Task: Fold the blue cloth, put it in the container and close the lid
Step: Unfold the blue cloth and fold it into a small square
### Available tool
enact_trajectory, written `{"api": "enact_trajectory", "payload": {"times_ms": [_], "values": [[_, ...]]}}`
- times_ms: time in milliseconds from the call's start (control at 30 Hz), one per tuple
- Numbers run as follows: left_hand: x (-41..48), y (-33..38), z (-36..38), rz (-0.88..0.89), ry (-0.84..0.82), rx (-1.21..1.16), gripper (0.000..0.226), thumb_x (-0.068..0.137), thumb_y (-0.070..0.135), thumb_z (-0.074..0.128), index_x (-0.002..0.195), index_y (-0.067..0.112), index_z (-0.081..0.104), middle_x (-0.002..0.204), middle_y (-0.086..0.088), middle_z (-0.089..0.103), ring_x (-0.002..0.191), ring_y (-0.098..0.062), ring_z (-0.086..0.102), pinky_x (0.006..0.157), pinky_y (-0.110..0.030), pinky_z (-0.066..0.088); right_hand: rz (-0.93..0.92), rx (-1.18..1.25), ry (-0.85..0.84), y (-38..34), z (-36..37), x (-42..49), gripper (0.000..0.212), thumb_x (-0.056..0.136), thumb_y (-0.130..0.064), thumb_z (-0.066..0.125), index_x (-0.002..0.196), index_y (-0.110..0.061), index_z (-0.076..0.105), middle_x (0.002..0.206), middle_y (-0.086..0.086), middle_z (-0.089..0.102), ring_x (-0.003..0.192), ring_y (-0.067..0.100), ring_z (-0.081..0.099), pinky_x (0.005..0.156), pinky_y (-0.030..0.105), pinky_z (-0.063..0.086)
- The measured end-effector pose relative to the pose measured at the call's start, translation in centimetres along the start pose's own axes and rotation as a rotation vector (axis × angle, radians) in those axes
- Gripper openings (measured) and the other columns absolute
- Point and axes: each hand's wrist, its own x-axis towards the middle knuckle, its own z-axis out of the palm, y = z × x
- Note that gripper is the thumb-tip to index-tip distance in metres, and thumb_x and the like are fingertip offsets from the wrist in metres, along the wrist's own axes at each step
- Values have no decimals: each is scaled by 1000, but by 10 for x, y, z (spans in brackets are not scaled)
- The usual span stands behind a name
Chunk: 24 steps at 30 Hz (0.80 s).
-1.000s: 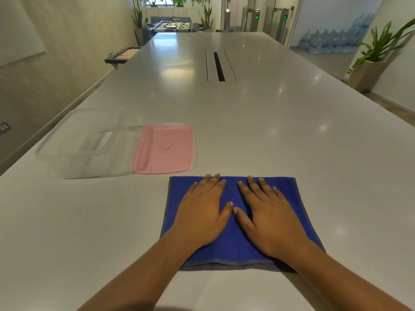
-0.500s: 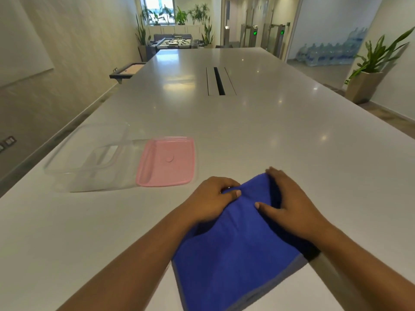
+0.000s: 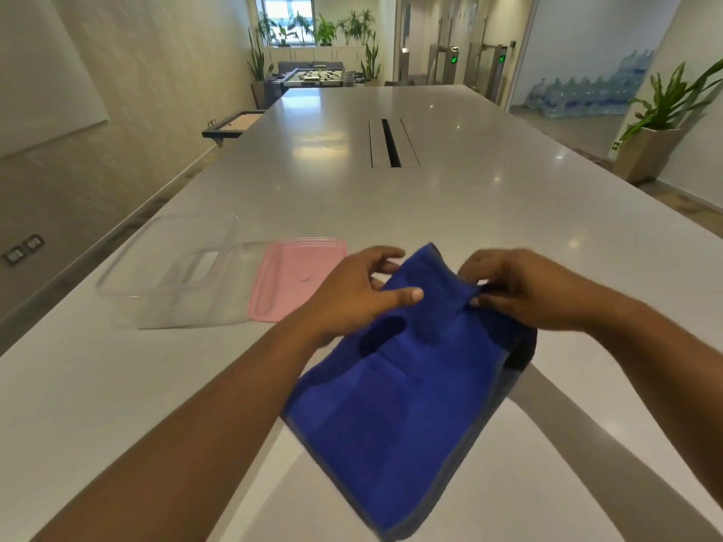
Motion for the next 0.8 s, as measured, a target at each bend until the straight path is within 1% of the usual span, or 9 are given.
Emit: {"api": "enact_trajectory", "payload": {"times_ms": [67,133,267,367,500,567,633,700,800], "values": [[8,11,-8,59,-12,28,46,75,35,77,119,27,63,106,5,72,95,-14,69,88,-40,57,-108,-128,56,-7,-14,11,27,87,0,62,99,-20,74,107,-4,66,95,11,63,82,25,52],[12,19,-15,91,-3,19,25,82,24,72,108,22,70,99,2,76,91,-14,71,84,-38,59,-114,-157,132,-12,-24,16,24,88,-3,62,103,-19,73,106,-3,66,92,12,63,78,23,52],[9,22,-26,136,88,73,15,88,17,64,96,26,74,86,12,73,76,-10,68,67,-16,56,98,-198,104,-4,-27,13,21,84,-17,71,103,-25,70,97,-6,69,78,5,62,65,18,46],[4,18,-29,158,152,233,16,88,16,64,93,30,72,81,26,64,65,-7,59,57,-12,46,192,-270,239,0,-23,11,19,85,-13,67,98,-26,72,92,-6,69,74,13,62,65,29,48],[-3,9,-32,130,241,247,17,89,15,62,90,31,67,80,18,67,63,-10,66,59,-20,50,180,-191,509,-5,-20,11,17,86,-13,68,102,-17,72,91,-2,66,82,17,62,70,27,47],[-7,4,-35,109,253,174,18,91,10,57,92,26,66,84,9,70,68,-9,71,63,-25,56,202,-65,475,-2,-12,11,26,84,-18,71,110,-19,69,99,-5,65,85,11,62,68,17,45],[-11,-1,-35,94,232,121,21,92,7,54,93,24,66,87,7,71,76,-8,72,72,-27,58,256,24,318,5,2,9,33,81,-18,74,113,-22,66,101,-7,67,83,6,63,63,12,44],[-16,-5,-34,83,201,120,20,92,7,55,96,22,67,90,8,72,80,-5,71,78,-27,57,292,28,243,12,18,7,21,78,-13,74,95,-25,70,85,-4,72,76,14,67,60,22,48],[-22,-9,-35,79,168,166,20,92,9,55,100,21,68,91,8,72,79,-2,70,82,-27,55,339,15,352,12,24,7,20,79,-8,70,79,-28,68,72,-5,69,70,16,65,59,26,48]]}}
